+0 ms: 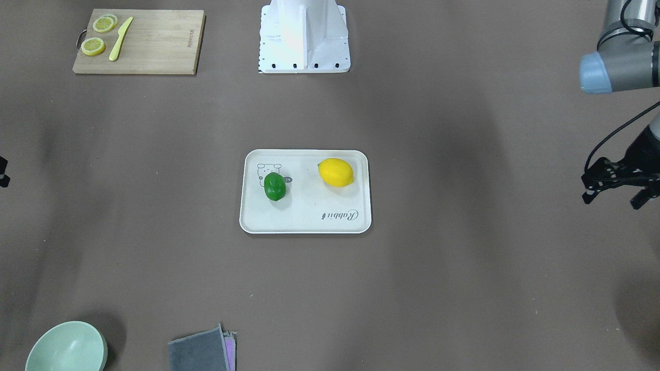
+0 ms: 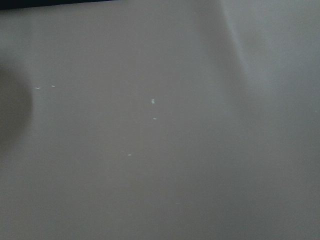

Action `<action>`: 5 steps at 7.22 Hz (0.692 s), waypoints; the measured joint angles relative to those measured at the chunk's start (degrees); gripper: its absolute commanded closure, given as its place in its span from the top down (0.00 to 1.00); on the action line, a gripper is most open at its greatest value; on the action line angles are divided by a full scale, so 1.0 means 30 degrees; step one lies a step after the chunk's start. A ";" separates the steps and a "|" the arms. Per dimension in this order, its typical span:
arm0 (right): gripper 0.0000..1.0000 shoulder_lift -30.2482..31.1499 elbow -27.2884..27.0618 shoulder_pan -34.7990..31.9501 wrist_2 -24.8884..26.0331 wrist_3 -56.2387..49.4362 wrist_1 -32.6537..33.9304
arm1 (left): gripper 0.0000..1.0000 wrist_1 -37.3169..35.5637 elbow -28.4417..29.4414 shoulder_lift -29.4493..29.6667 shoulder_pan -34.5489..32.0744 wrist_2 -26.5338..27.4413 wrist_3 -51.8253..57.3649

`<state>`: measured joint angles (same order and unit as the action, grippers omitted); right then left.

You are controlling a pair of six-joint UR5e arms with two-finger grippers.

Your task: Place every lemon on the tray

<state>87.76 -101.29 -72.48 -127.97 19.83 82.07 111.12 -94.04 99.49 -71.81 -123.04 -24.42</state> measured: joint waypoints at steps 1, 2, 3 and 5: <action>1.00 0.0719 0.0010 -0.0933 -0.0595 -0.1997 0.0598 | 0.98 -0.0379 0.0053 -0.0855 -0.1066 -0.0789 0.1545; 1.00 0.1488 0.0055 -0.1940 -0.1425 -0.3796 0.0830 | 0.98 -0.0539 0.0130 -0.1816 -0.2190 -0.1668 0.2907; 1.00 0.2127 0.0092 -0.2804 -0.2083 -0.5048 0.0908 | 0.98 -0.0648 0.0240 -0.2761 -0.3354 -0.2238 0.4073; 1.00 0.2677 0.0086 -0.3605 -0.2676 -0.5688 0.0964 | 0.98 -0.1079 0.0418 -0.4256 -0.5466 -0.3428 0.5162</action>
<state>95.79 -101.04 -83.29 -135.99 2.77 84.96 107.88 -92.79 86.73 -88.21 -133.32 -8.93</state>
